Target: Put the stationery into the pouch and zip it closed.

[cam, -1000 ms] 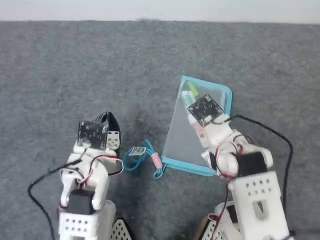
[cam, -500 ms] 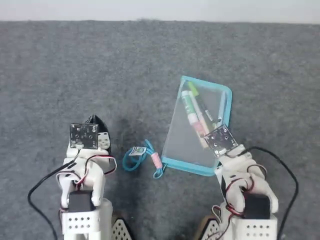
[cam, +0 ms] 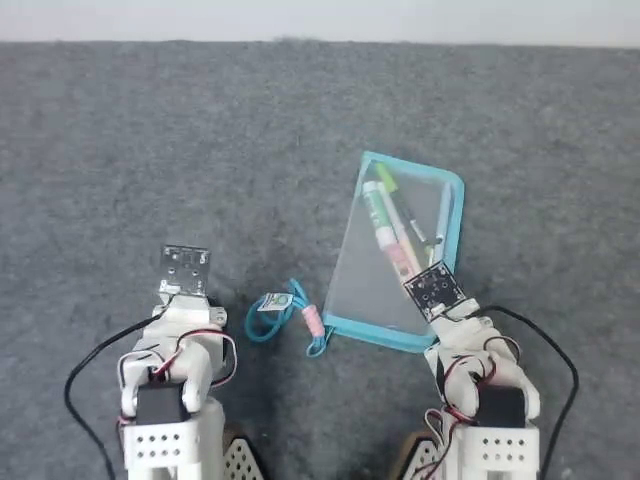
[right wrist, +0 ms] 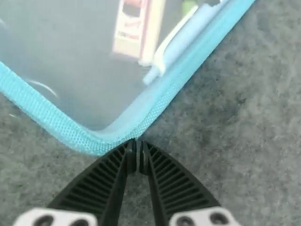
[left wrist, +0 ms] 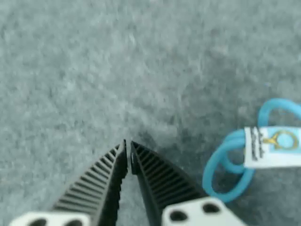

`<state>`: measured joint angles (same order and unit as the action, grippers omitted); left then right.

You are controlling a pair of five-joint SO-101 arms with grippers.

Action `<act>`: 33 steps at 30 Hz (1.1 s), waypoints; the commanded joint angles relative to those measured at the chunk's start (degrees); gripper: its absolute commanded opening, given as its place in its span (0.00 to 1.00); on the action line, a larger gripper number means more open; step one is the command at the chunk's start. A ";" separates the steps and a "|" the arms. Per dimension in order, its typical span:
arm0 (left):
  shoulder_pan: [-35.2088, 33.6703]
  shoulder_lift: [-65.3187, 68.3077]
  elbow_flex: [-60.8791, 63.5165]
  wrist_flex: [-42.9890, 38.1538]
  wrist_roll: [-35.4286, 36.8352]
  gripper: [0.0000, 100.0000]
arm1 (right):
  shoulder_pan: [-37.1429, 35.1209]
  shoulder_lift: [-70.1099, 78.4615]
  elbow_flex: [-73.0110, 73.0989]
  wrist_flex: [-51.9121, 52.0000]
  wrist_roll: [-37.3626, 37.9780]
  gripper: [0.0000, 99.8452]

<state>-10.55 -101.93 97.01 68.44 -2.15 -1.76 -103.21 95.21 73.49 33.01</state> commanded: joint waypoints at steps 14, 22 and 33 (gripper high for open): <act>-0.44 0.70 -0.22 0.44 0.79 0.02 | 0.40 -0.84 1.23 -1.10 0.70 0.01; -0.44 0.70 -0.22 0.44 0.79 0.02 | 0.04 -0.84 1.23 -0.22 0.35 0.01; -0.44 0.70 -0.22 0.44 0.79 0.02 | 0.22 -0.84 1.23 2.68 0.70 0.01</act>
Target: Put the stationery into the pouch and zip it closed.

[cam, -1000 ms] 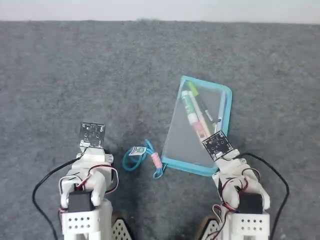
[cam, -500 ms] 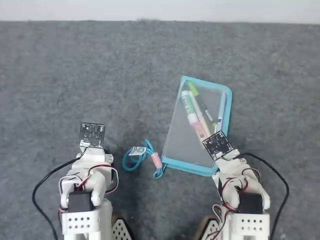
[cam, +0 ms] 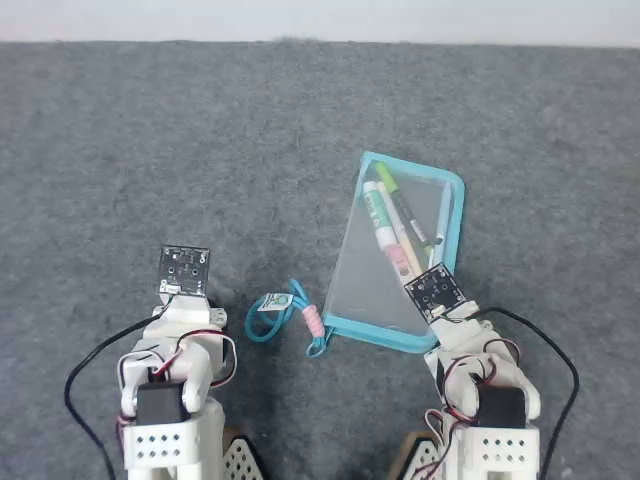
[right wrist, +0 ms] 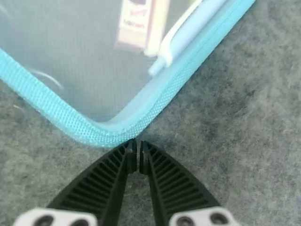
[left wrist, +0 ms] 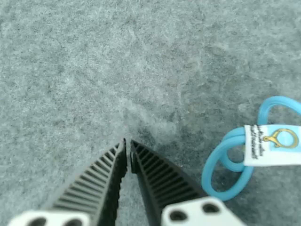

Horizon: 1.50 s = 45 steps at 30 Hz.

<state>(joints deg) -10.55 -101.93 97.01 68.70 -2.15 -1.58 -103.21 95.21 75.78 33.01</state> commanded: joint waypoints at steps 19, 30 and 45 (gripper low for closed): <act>-0.44 0.70 -0.22 0.18 0.79 0.02 | 0.04 -0.84 1.23 0.40 0.70 0.01; -0.44 0.70 -0.22 0.18 0.79 0.02 | 0.04 -0.84 1.23 0.40 0.70 0.01; -0.44 0.70 -0.22 0.18 0.79 0.02 | 0.13 -0.84 1.23 0.40 0.70 0.01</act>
